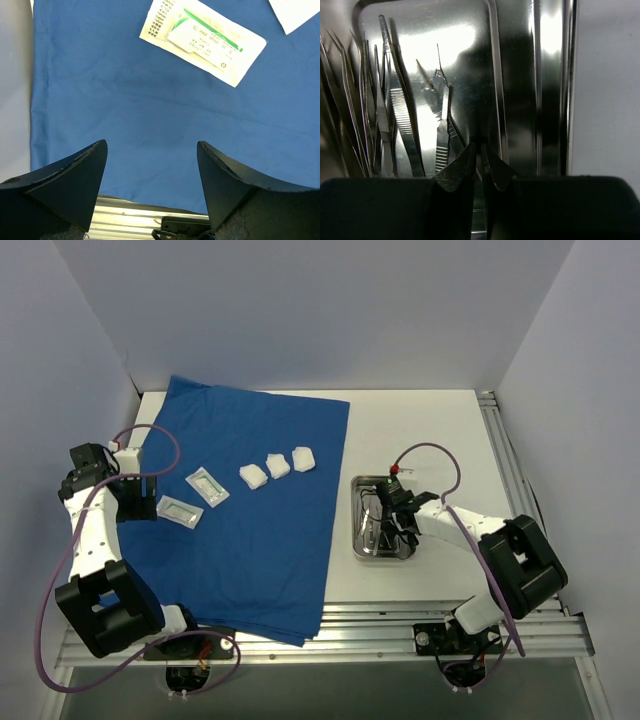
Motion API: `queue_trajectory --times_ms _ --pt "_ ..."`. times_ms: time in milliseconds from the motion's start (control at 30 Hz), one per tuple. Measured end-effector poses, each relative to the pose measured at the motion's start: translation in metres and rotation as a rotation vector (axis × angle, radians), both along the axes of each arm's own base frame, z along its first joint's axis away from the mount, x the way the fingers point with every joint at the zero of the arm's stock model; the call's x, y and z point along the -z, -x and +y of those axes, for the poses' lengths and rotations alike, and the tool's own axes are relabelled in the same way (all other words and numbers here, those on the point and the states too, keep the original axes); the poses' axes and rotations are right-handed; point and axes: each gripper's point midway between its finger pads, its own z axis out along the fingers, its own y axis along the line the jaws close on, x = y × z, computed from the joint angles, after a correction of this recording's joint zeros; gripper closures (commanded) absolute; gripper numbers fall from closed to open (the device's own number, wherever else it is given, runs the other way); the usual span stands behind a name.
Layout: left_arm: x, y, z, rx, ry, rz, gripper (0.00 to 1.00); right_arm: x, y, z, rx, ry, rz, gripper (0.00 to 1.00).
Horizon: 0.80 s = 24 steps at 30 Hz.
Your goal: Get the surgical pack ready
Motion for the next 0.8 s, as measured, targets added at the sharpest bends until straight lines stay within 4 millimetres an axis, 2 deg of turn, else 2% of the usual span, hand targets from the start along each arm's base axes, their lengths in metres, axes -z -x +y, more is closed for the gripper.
queue_trajectory --times_ms 267,433,533,600,700,800 --pt "0.002 -0.006 0.001 0.001 0.006 0.007 0.18 -0.003 0.007 0.006 -0.022 -0.01 0.019 0.95" --pt "-0.005 -0.018 0.001 -0.001 0.008 -0.007 0.18 -0.02 0.005 0.002 -0.015 0.012 0.008 0.95" --pt "-0.011 -0.025 0.001 0.001 0.004 -0.024 0.18 -0.047 -0.01 0.007 -0.019 0.013 -0.046 0.92" --pt "-0.013 -0.028 0.001 0.005 0.001 -0.029 0.19 -0.072 -0.025 0.016 -0.036 -0.001 -0.107 0.89" --pt "-0.012 -0.033 0.001 0.009 0.006 -0.018 0.22 -0.118 -0.047 0.041 -0.086 -0.042 -0.219 0.81" --pt "-0.005 -0.038 0.002 0.005 0.02 0.006 0.24 -0.158 -0.06 0.07 -0.15 -0.105 -0.313 0.74"
